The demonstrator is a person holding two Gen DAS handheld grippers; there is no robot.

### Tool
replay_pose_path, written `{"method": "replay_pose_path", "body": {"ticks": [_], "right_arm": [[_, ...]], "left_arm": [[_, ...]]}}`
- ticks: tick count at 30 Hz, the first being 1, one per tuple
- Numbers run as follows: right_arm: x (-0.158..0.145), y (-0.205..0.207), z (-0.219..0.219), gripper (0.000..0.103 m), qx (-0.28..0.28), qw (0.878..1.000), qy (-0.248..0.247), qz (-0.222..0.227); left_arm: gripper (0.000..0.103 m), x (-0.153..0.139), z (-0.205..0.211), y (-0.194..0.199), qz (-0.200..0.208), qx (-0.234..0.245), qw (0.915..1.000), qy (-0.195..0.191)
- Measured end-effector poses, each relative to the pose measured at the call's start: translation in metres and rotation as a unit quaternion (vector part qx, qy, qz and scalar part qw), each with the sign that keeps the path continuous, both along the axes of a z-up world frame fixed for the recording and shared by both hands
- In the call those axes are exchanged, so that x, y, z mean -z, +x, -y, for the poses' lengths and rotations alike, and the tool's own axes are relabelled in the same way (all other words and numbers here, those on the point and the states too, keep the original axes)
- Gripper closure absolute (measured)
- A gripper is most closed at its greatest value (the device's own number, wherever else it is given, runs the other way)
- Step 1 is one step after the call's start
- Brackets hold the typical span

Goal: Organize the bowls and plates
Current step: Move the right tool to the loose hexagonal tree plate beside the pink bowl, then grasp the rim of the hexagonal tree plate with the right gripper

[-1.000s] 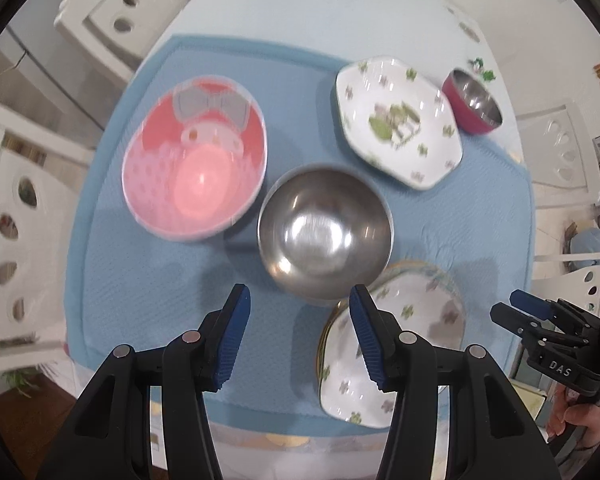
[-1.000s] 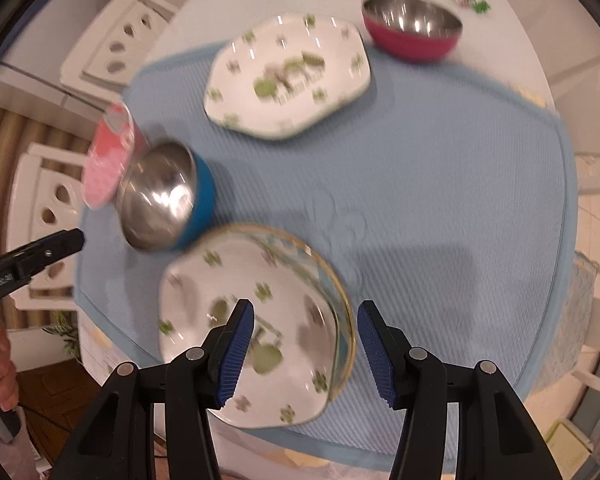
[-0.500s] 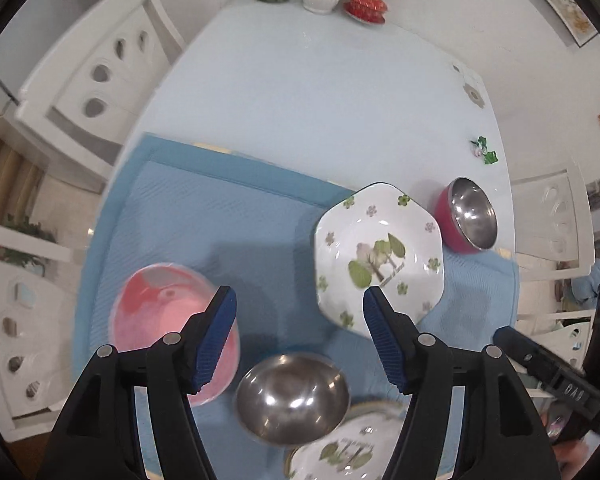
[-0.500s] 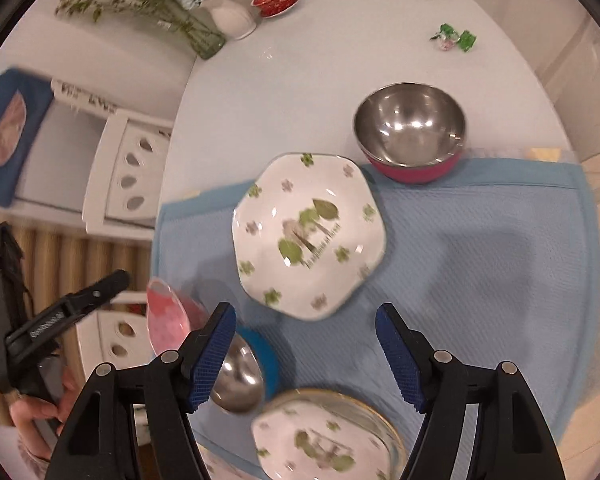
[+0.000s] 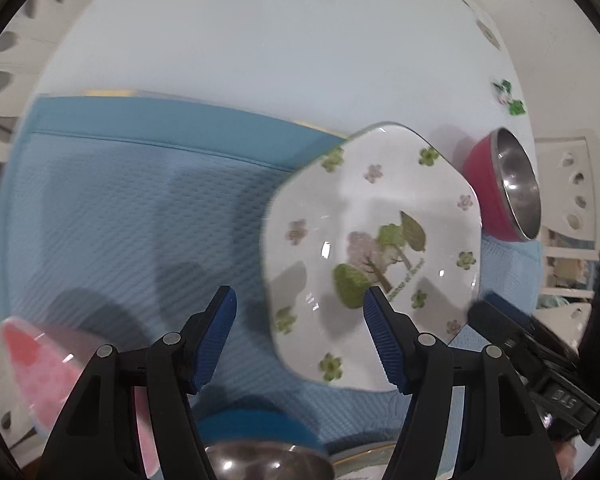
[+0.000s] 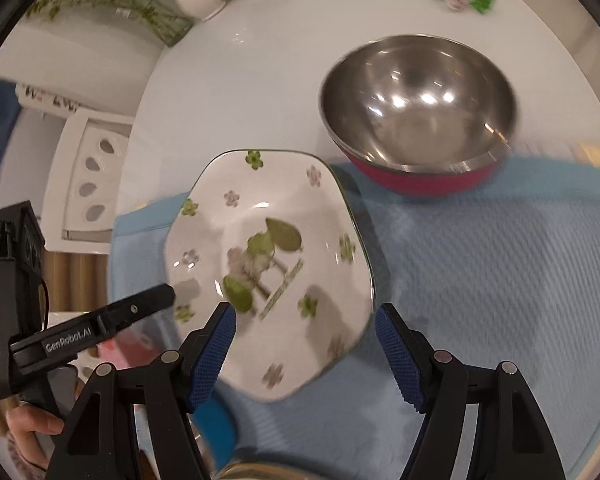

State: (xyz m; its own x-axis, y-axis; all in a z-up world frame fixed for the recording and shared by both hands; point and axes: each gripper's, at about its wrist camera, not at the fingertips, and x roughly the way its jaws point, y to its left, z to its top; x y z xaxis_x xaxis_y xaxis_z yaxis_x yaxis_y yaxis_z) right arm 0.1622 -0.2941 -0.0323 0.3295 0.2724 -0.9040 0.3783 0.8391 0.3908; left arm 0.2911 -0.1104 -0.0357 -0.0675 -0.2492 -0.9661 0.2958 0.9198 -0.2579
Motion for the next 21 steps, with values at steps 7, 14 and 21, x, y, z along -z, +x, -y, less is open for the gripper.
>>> {"method": "replay_pose_path", "body": {"ticks": [7, 14, 21], "right_arm": [[0.029, 0.018, -0.004, 0.037, -0.029, 0.999, -0.026, -0.009], [0.030, 0.027, -0.011, 0.054, -0.084, 0.993, -0.082, -0.008], [0.029, 0.021, -0.002, 0.056, -0.109, 0.992, -0.064, -0.010]], "left_arm": [[0.046, 0.026, 0.015, 0.000, 0.002, 0.006, 0.9999, 0.007], [0.057, 0.029, 0.021, 0.002, 0.021, 0.024, 0.9994, 0.015], [0.056, 0.026, 0.019, 0.002, 0.035, 0.032, 0.9986, 0.024]]}}
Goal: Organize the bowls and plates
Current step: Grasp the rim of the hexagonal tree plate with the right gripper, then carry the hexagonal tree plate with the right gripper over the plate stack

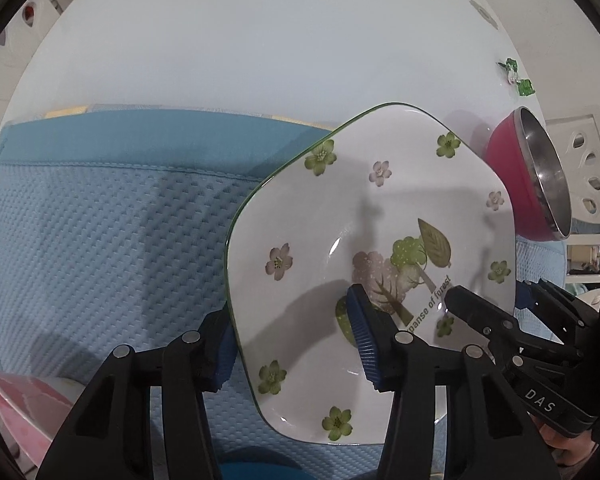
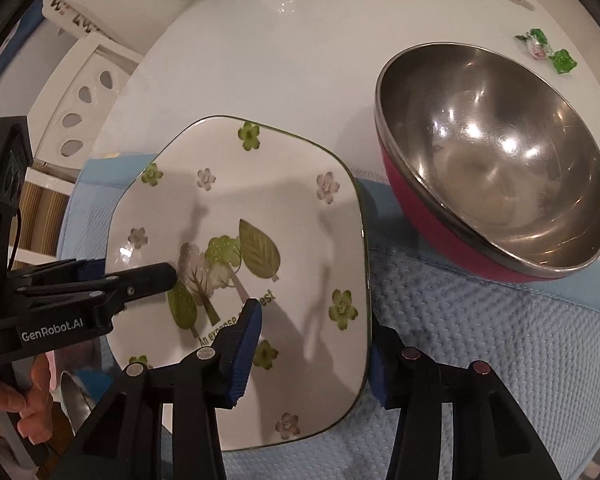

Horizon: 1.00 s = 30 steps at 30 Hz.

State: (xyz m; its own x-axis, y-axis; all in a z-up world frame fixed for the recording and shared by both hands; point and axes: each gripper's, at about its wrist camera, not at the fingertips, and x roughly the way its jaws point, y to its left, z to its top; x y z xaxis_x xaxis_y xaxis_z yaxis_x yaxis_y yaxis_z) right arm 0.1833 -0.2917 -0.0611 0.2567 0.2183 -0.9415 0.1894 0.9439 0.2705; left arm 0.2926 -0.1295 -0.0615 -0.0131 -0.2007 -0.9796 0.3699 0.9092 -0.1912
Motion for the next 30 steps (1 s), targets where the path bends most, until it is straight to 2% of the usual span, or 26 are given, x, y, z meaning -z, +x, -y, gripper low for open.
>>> {"method": "replay_pose_path", "body": {"ticks": [6, 12, 16, 26, 30], "right_arm": [[-0.011, -0.017, 0.016, 0.056, 0.020, 0.997, 0.069, 0.015], [-0.017, -0.024, 0.005, 0.056, 0.000, 0.999, 0.034, 0.001], [-0.016, -0.029, 0.002, 0.058, 0.001, 0.998, 0.058, 0.001], [-0.040, -0.043, -0.007, 0.058, -0.010, 0.999, 0.049, 0.018], [-0.052, -0.053, -0.005, 0.058, 0.001, 0.997, 0.064, 0.031]], "left_arm": [[0.056, -0.002, -0.006, 0.001, -0.007, -0.001, 0.9998, -0.017], [0.056, -0.012, -0.010, -0.009, 0.000, 0.014, 0.9996, -0.026], [0.056, -0.023, -0.018, -0.015, 0.011, 0.020, 0.9992, -0.034], [0.056, -0.049, -0.032, -0.025, 0.029, 0.017, 0.9986, -0.042], [0.056, -0.058, -0.024, -0.031, 0.036, 0.016, 0.9981, -0.047]]}}
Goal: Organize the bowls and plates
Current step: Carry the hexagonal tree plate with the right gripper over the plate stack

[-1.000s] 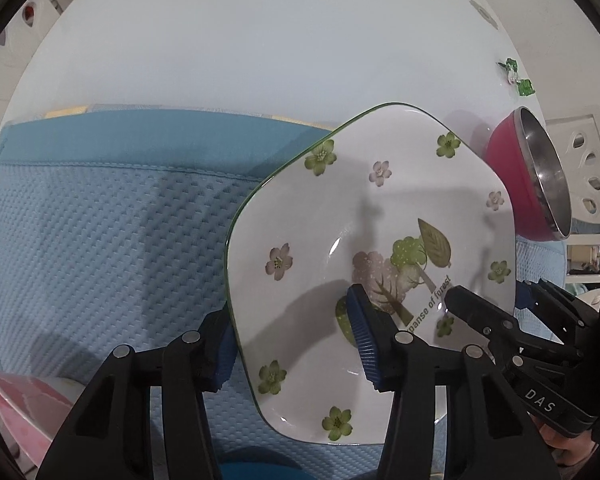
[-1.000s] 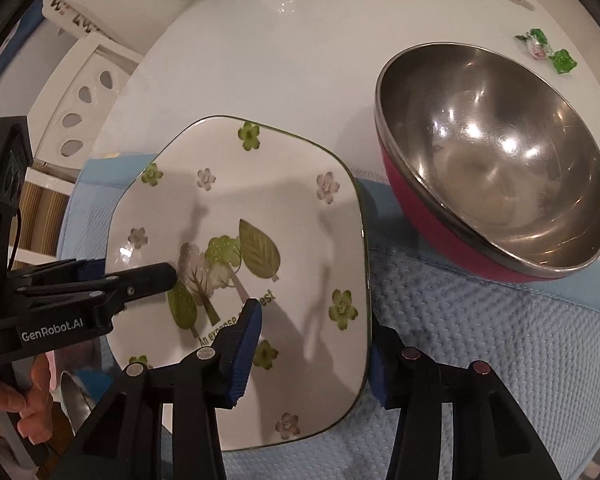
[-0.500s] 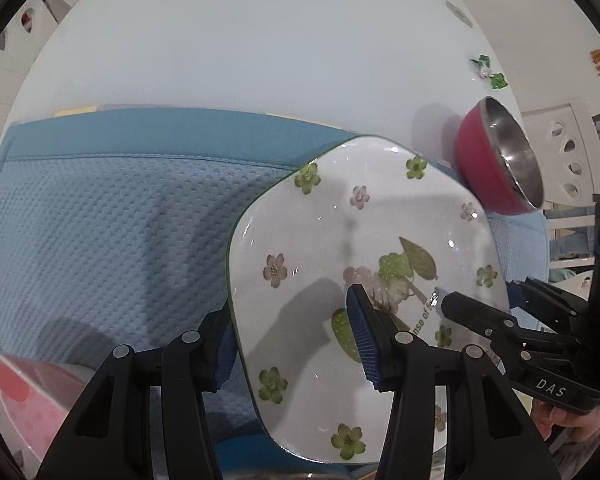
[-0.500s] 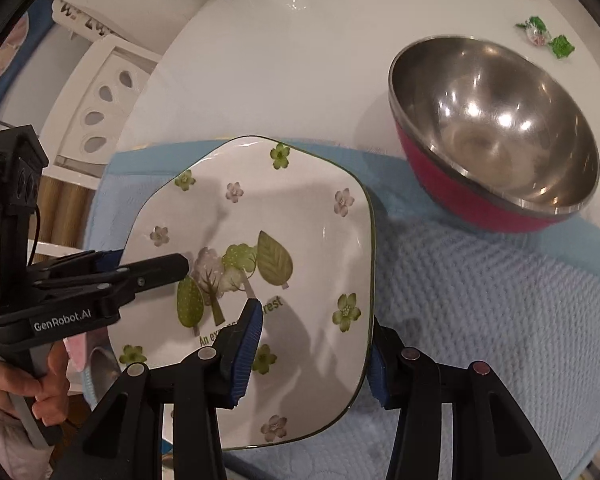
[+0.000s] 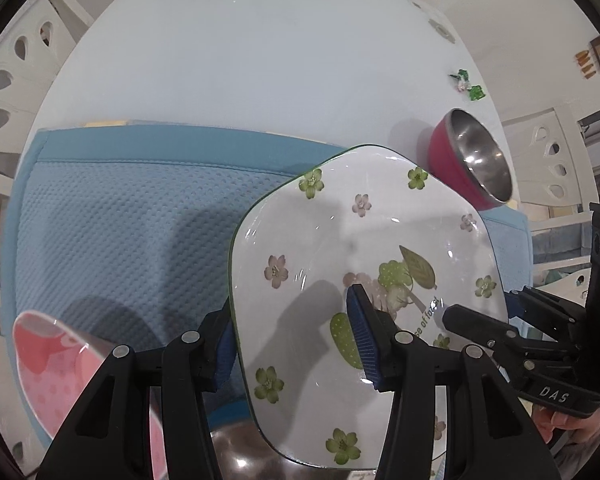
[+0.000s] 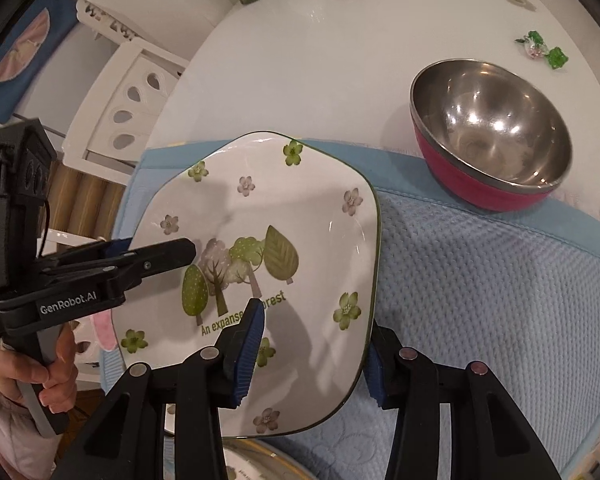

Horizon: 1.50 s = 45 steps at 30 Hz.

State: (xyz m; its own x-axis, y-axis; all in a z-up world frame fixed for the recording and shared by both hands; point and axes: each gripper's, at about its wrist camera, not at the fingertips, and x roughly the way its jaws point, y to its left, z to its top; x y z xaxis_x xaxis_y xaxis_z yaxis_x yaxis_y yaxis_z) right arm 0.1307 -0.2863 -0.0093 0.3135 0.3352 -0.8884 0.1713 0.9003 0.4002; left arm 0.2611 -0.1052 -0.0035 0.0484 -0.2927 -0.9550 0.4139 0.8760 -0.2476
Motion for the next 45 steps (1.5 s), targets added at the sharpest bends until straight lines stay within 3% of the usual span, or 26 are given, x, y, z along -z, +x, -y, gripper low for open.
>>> {"method": "replay_pose_path", "body": {"ticks": [12, 28, 45], "right_arm": [[-0.040, -0.039, -0.010, 0.058, 0.013, 0.999, 0.005, 0.029], [-0.069, -0.100, -0.038, 0.058, 0.020, 0.999, 0.001, 0.042], [-0.062, -0.164, -0.056, 0.058, 0.042, 0.998, 0.020, 0.039]], "left_arm": [[0.056, -0.039, -0.010, -0.042, 0.017, 0.030, 0.9992, -0.020], [0.056, -0.068, -0.032, -0.098, 0.020, 0.023, 0.9983, -0.049], [0.056, -0.061, -0.055, -0.162, 0.004, 0.047, 0.9977, -0.049]]}}
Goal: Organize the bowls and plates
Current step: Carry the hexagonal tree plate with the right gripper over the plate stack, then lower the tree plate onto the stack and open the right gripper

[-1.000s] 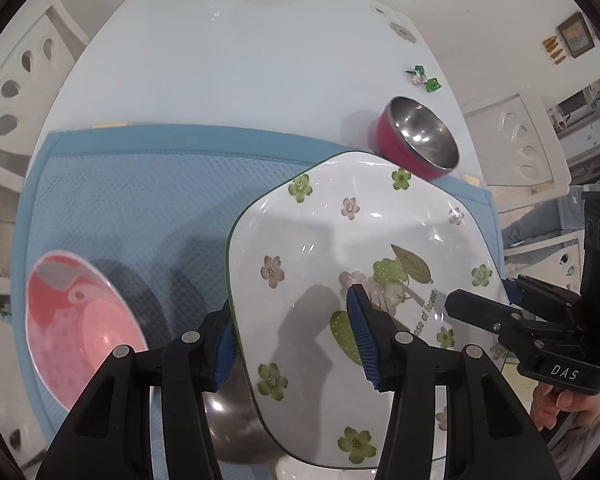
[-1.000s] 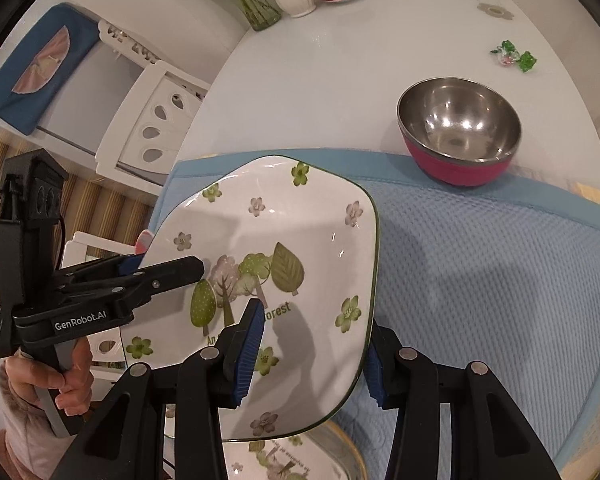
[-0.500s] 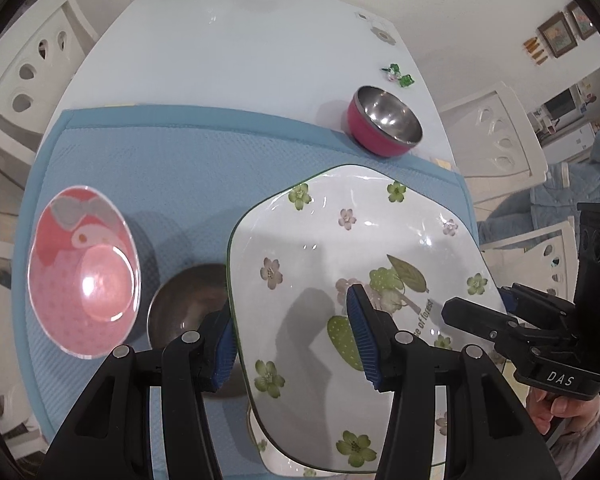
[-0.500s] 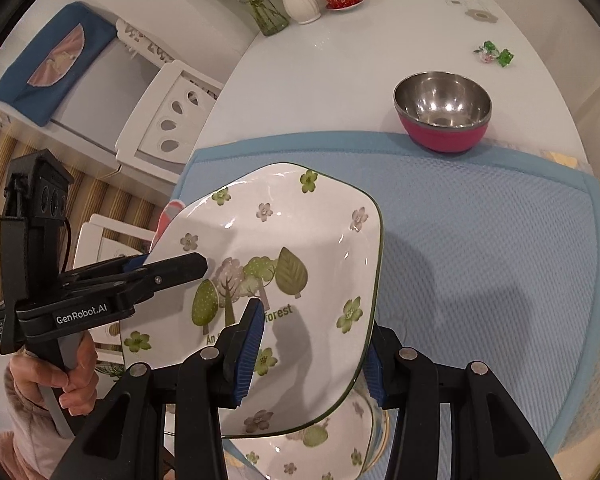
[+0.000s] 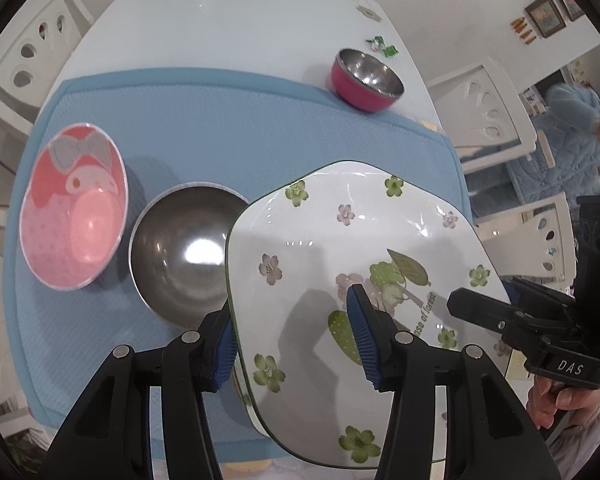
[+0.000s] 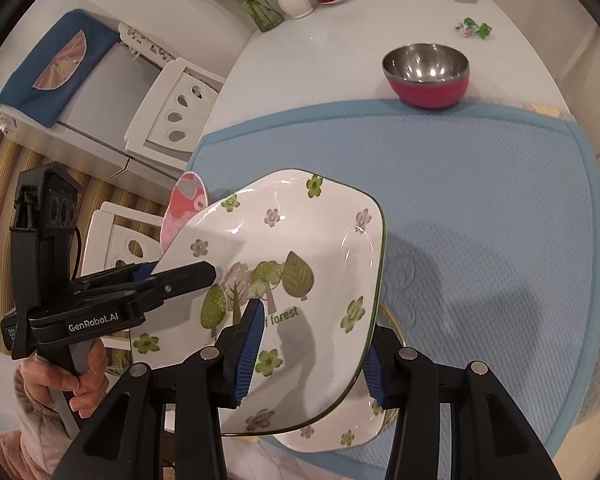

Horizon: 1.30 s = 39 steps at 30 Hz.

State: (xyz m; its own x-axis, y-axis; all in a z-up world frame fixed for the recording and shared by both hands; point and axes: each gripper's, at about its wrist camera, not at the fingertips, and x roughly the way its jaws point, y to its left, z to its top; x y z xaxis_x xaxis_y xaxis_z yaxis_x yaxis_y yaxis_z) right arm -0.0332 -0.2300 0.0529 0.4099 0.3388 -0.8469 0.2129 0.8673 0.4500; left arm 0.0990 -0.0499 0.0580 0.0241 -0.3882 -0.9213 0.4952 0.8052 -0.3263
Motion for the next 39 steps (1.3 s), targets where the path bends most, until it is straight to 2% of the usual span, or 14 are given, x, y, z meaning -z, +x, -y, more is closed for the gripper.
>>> {"method": "replay_pose_path", "body": {"ticks": [11, 15, 21, 28, 33, 37, 39], "right_arm": [[0.022, -0.031, -0.018, 0.058, 0.021, 1.000, -0.002, -0.017], [0.033, -0.039, -0.022, 0.058, 0.025, 0.999, -0.002, -0.028], [0.048, -0.042, -0.026, 0.058, 0.019, 0.999, -0.003, -0.044], [0.066, -0.041, -0.038, 0.058, 0.004, 0.998, -0.003, -0.059], [0.079, -0.041, -0.042, 0.058, 0.006, 0.998, 0.021, -0.063], [0.087, -0.041, -0.049, 0.061, -0.003, 0.997, 0.026, -0.068], [0.090, -0.040, -0.051, 0.061, -0.006, 0.997, 0.024, -0.073]], "left_arm": [[0.056, 0.016, -0.008, -0.032, 0.004, 0.032, 0.9994, 0.009], [0.056, 0.026, -0.013, -0.040, -0.006, 0.035, 0.9993, 0.005], [0.057, 0.041, -0.019, -0.051, -0.023, 0.040, 0.9989, 0.008], [0.057, 0.049, -0.022, -0.060, -0.026, 0.050, 0.9983, 0.016], [0.057, 0.061, -0.028, -0.063, -0.048, 0.041, 0.9979, 0.008], [0.057, 0.067, -0.027, -0.068, -0.027, 0.038, 0.9986, 0.023], [0.057, 0.074, -0.026, -0.069, -0.039, 0.037, 0.9982, 0.025]]}}
